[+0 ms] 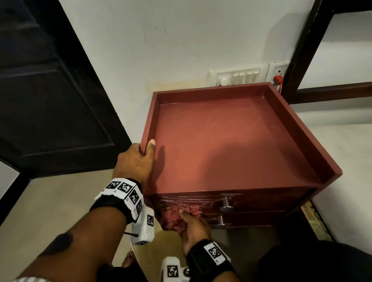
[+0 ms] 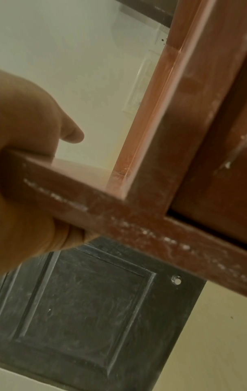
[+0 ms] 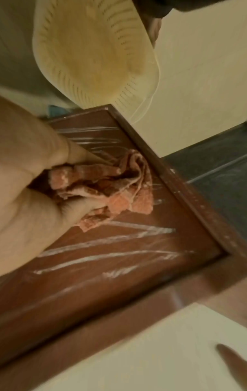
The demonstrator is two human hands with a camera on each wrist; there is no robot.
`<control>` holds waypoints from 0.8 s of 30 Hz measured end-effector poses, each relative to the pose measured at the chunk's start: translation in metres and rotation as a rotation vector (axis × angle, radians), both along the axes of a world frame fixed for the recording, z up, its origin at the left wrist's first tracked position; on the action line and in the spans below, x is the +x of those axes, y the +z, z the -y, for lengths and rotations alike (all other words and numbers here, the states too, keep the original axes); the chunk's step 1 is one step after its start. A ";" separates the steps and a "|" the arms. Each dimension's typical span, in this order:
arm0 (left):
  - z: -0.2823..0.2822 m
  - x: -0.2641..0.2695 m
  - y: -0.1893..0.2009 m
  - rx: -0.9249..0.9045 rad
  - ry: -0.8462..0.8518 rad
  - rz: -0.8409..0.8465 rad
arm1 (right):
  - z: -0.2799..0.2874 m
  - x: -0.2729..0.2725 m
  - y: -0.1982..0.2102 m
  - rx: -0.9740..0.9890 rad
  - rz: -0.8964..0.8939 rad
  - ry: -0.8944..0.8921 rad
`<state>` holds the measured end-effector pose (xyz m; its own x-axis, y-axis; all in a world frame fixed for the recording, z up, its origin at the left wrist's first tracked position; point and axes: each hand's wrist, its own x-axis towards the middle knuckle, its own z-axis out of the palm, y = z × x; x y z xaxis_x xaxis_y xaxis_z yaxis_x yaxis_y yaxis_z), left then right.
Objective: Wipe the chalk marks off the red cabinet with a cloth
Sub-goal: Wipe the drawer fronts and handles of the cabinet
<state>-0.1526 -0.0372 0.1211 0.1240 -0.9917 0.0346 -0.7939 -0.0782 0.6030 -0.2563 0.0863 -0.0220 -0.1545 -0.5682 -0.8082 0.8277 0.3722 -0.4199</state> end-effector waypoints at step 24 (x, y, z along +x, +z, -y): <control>0.001 0.003 -0.003 -0.020 -0.021 0.035 | -0.031 -0.134 0.084 -0.010 -0.225 -0.521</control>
